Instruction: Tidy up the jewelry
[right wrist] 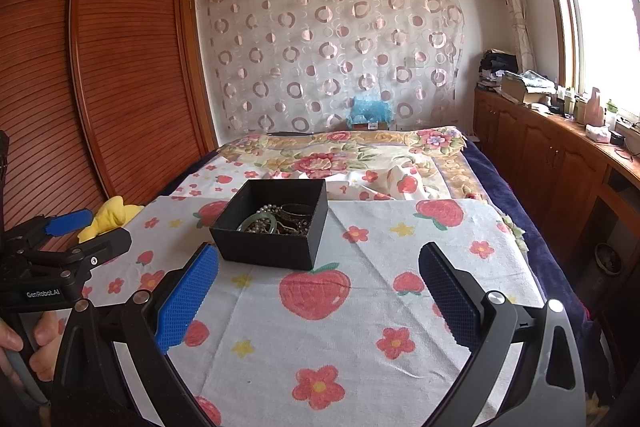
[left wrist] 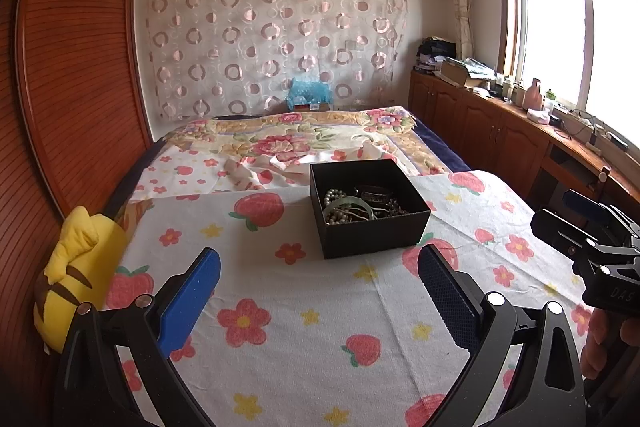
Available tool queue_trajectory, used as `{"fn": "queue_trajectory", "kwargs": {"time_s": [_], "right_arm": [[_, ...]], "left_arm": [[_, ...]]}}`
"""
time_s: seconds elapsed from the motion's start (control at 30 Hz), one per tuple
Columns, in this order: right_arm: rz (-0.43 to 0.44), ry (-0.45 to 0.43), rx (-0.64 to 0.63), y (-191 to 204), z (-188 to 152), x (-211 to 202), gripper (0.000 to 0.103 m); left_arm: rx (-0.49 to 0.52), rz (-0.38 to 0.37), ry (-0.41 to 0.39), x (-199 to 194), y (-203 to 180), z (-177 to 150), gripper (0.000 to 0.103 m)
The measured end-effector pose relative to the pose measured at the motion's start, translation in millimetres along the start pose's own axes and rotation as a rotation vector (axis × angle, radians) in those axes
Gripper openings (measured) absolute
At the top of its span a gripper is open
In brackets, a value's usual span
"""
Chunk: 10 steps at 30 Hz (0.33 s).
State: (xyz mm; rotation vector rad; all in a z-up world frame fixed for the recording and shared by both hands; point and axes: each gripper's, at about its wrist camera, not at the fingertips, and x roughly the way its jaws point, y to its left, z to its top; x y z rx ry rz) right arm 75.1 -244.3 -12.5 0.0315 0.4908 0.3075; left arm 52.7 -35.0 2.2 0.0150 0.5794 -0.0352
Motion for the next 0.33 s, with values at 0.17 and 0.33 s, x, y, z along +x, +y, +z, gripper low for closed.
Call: {"fn": "queue_trajectory", "kwargs": {"time_s": [0.17, 0.33], "right_arm": [[0.000, -0.001, 0.002, 0.2, 0.2, 0.2, 0.101], [0.000, 0.000, 0.000, 0.2, -0.1, 0.2, 0.101]], "left_arm": [[-0.004, -0.002, -0.004, -1.7, -2.0, 5.2, 0.096], [-0.004, -0.001, -0.006, -3.3, -0.5, 4.5, 0.096]]}}
